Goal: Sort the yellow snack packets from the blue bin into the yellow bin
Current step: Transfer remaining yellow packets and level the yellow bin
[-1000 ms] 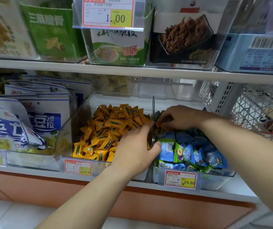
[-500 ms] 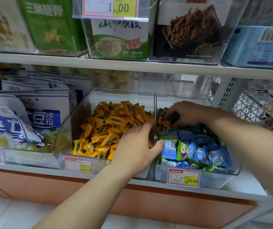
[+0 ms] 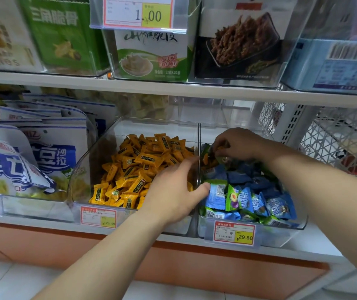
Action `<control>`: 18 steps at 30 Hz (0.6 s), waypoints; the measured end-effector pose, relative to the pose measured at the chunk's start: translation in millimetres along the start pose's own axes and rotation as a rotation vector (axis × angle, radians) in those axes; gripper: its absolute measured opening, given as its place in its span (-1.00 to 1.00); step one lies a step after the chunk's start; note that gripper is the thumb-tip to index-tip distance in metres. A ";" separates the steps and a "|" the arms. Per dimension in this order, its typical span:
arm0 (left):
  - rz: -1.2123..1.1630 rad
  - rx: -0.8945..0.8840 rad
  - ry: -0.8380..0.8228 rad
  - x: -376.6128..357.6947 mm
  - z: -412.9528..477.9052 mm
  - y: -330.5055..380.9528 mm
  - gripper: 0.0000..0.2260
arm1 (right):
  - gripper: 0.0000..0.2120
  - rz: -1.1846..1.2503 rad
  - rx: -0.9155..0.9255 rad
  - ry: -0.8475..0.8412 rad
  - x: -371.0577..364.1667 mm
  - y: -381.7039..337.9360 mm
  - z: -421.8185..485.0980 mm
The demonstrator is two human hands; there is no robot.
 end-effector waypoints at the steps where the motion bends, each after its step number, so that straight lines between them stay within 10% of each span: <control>1: -0.018 0.009 -0.014 0.2 0.8 -1.4 -0.42 | -0.80 -0.003 -0.016 0.024 4.9 1.6 -1.8; 18: 0.127 0.054 0.070 -9.1 -4.5 10.8 -0.22 | -0.64 -0.075 -0.084 -0.266 -35.2 -20.2 7.2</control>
Point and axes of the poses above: each hand's wrist, its own z-axis towards the middle knuckle, its own x-axis out of the back of the hand, y = z × x, the point moved 8 cm from there along z, towards the middle knuckle, and after that the axes turned 7 degrees about z, right-handed, at the moved point
